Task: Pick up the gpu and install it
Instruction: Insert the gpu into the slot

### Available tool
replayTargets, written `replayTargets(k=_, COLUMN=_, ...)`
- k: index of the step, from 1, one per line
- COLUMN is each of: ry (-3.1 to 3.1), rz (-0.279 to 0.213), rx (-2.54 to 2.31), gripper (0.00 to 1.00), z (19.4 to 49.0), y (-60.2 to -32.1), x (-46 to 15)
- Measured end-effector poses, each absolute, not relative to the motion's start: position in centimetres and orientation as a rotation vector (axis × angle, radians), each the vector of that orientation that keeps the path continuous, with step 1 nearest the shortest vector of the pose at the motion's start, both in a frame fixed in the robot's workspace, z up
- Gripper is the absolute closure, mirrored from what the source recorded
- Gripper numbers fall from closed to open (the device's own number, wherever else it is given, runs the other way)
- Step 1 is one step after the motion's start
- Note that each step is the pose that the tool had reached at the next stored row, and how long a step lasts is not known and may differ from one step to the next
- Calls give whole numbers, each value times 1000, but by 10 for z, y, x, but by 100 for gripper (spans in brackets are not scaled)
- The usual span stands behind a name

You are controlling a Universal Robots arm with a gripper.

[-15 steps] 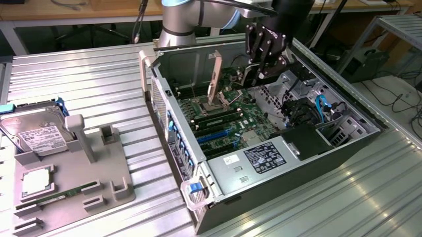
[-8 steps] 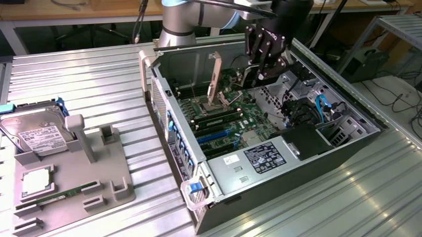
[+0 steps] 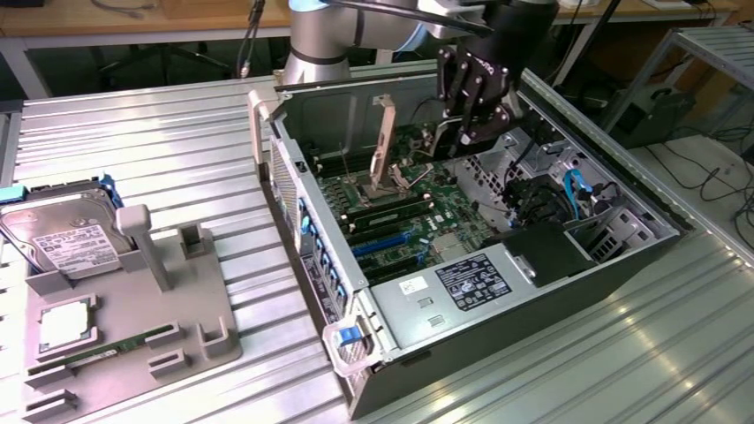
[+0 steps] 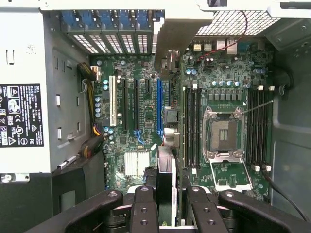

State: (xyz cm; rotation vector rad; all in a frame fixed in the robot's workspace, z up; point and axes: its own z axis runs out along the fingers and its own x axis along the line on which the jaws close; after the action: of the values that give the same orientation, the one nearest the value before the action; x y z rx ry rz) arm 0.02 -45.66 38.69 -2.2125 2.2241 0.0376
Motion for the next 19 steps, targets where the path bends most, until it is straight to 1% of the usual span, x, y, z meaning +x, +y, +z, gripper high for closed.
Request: replayTargets(k=19, ry=2224, rz=38, rx=-2213, gripper=72, z=376, y=-457, x=0)
